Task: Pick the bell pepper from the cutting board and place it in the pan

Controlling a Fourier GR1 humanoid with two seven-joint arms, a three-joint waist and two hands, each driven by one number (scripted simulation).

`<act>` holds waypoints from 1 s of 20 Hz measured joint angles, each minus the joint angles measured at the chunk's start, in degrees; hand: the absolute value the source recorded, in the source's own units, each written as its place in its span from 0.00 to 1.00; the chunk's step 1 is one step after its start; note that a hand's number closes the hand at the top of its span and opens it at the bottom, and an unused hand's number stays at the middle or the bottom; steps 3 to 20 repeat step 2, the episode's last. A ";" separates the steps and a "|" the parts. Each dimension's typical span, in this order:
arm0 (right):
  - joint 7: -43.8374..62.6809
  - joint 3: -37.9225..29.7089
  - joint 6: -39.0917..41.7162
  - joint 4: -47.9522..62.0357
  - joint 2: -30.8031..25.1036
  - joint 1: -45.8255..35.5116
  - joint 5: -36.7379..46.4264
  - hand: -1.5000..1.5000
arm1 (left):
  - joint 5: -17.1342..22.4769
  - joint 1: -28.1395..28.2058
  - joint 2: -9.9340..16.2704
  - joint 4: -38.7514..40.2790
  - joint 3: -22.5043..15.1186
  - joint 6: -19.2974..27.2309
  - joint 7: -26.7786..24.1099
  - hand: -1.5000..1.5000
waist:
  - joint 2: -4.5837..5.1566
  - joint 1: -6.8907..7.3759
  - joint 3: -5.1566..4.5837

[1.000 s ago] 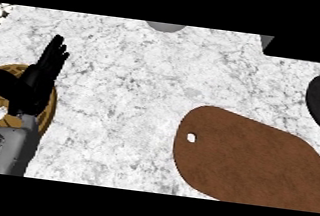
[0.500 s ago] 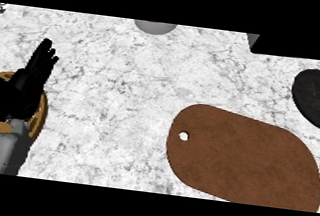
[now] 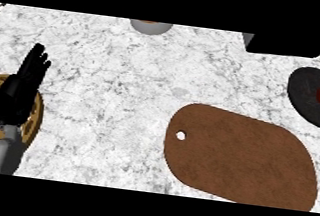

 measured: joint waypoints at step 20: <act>3.66 0.79 0.53 -7.98 2.89 3.53 -0.30 0.00 | -0.15 0.19 -0.13 -0.71 -0.58 -0.27 0.32 0.50 | 0.14 0.36 0.04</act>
